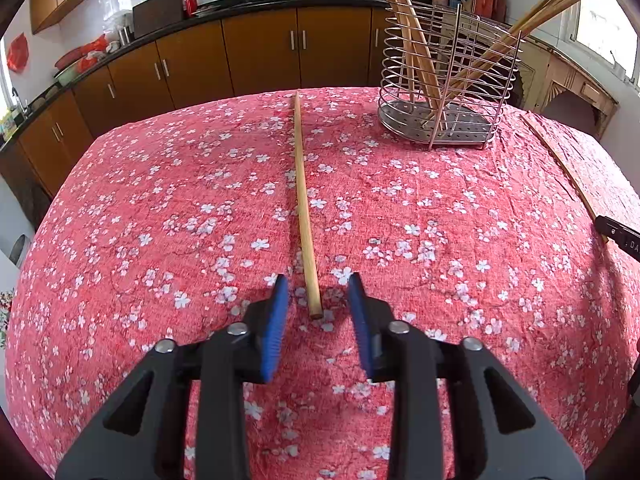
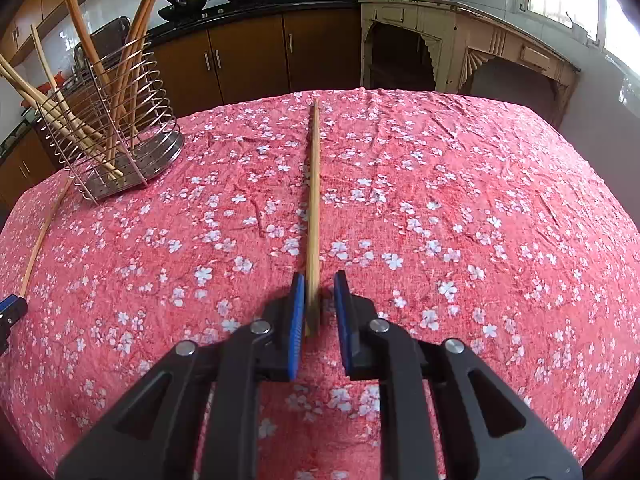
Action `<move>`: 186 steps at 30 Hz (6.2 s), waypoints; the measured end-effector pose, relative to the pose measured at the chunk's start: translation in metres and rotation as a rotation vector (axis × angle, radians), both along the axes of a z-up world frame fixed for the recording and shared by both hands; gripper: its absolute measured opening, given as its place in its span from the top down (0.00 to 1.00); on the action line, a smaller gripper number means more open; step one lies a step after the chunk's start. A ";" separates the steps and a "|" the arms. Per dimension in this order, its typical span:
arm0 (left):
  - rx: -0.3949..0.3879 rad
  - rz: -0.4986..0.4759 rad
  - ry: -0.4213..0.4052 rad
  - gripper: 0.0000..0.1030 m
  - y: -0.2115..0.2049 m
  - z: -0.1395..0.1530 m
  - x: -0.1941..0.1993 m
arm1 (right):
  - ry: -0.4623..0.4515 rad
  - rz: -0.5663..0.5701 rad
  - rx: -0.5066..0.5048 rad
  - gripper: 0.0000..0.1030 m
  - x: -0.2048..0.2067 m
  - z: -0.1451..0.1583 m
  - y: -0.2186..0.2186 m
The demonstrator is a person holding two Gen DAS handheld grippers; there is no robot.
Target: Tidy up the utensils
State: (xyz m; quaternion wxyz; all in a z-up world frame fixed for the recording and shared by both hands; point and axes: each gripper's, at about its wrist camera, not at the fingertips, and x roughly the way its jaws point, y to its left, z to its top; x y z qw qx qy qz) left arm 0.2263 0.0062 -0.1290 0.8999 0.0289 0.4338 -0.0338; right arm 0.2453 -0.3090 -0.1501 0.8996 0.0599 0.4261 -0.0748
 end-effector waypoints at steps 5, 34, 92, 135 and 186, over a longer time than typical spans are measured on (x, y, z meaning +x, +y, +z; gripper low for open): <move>-0.002 0.000 -0.002 0.93 0.001 0.001 -0.002 | -0.007 0.006 0.020 0.92 -0.003 0.001 -0.001; -0.152 0.053 -0.481 0.94 0.033 0.132 -0.052 | -0.481 0.012 -0.052 0.93 -0.062 0.146 -0.005; -0.172 0.068 -0.837 0.94 -0.051 0.287 0.061 | -0.660 0.298 0.097 0.93 0.076 0.325 0.066; -0.194 0.120 -0.690 0.32 -0.012 0.270 0.020 | -0.620 0.210 0.088 0.26 0.024 0.300 0.035; -0.095 0.041 -0.648 0.02 -0.003 0.131 -0.176 | -0.680 0.199 -0.071 0.04 -0.208 0.143 0.090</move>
